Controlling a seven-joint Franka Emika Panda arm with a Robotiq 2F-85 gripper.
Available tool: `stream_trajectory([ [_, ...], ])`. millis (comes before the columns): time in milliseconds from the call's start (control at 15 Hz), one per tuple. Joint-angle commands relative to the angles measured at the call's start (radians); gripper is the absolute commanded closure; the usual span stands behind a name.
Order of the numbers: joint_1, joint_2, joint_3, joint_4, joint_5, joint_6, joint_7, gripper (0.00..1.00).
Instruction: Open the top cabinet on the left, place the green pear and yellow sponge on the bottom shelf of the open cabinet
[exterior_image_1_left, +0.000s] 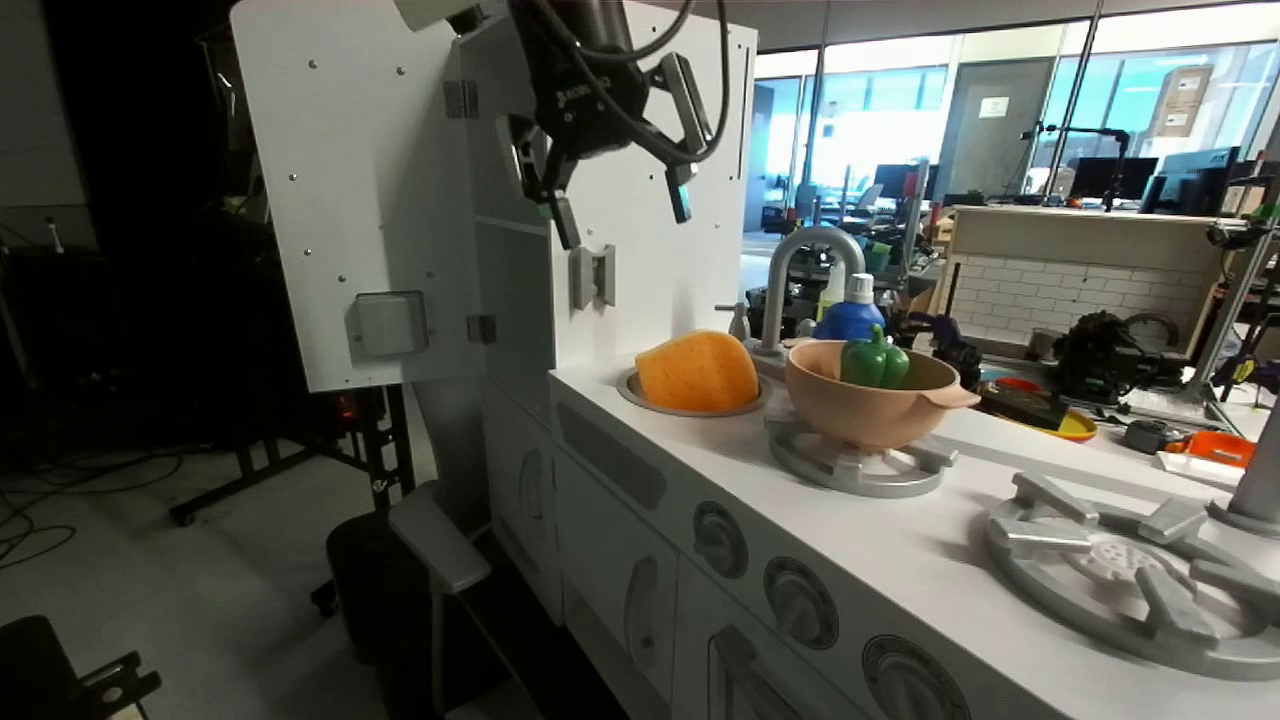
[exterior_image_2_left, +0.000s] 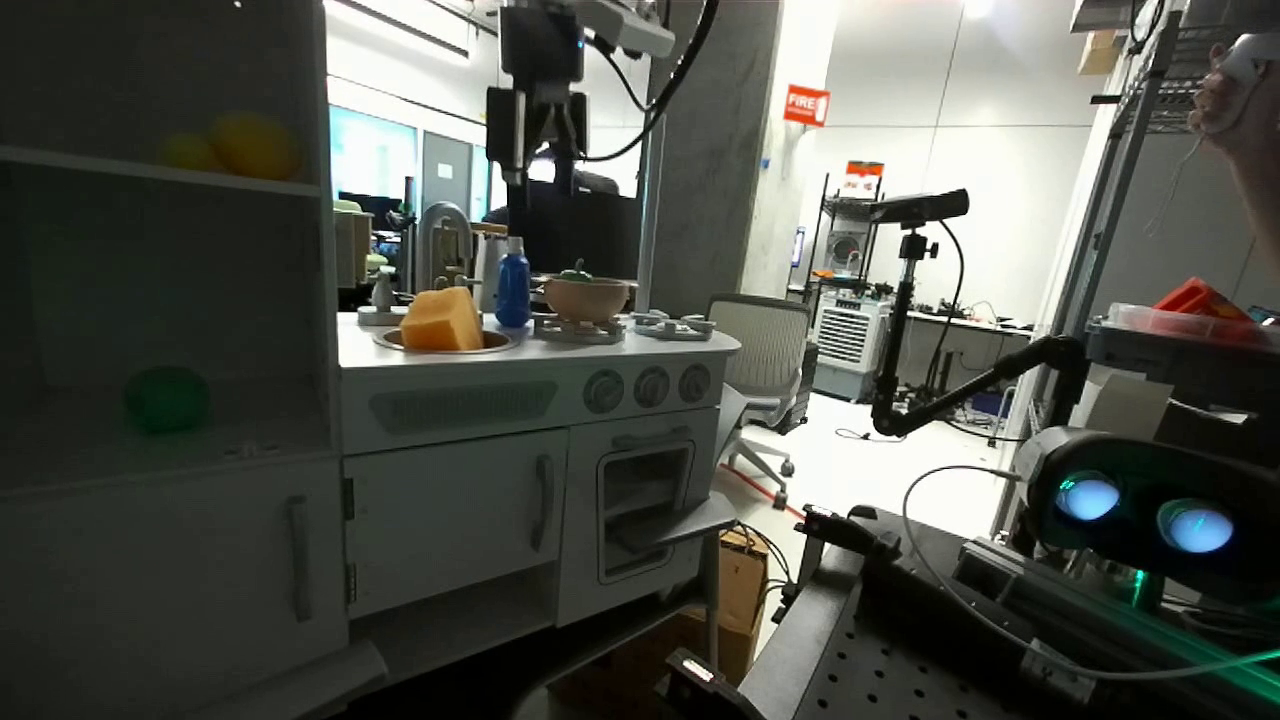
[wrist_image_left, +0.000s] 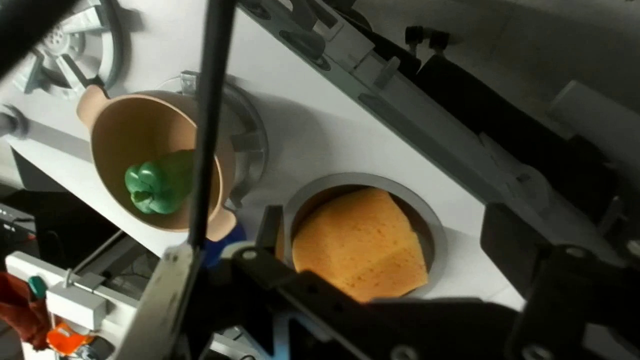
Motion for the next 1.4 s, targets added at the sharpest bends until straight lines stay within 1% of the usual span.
stream_trajectory([
  [0, -0.020, 0.121, -0.024, 0.121, 0.063, 0.017, 0.105, 0.00],
  [67, -0.034, 0.154, -0.030, 0.139, 0.090, 0.032, 0.123, 0.00],
  [133, -0.032, 0.172, -0.034, 0.163, 0.111, 0.022, 0.159, 0.00],
  [267, -0.045, 0.238, -0.044, 0.200, 0.161, 0.052, 0.218, 0.00],
  [533, -0.031, 0.330, -0.046, 0.303, 0.250, 0.025, 0.344, 0.00],
  [667, -0.026, 0.370, -0.044, 0.343, 0.292, 0.048, 0.394, 0.00],
  [867, -0.005, 0.410, -0.053, 0.404, 0.317, 0.060, 0.468, 0.00],
  [1000, 0.017, 0.435, -0.068, 0.441, 0.306, 0.061, 0.527, 0.00],
  [1067, 0.015, 0.460, -0.073, 0.459, 0.308, 0.079, 0.550, 0.00],
  [1333, 0.022, 0.531, -0.089, 0.547, 0.308, 0.061, 0.622, 0.00],
])
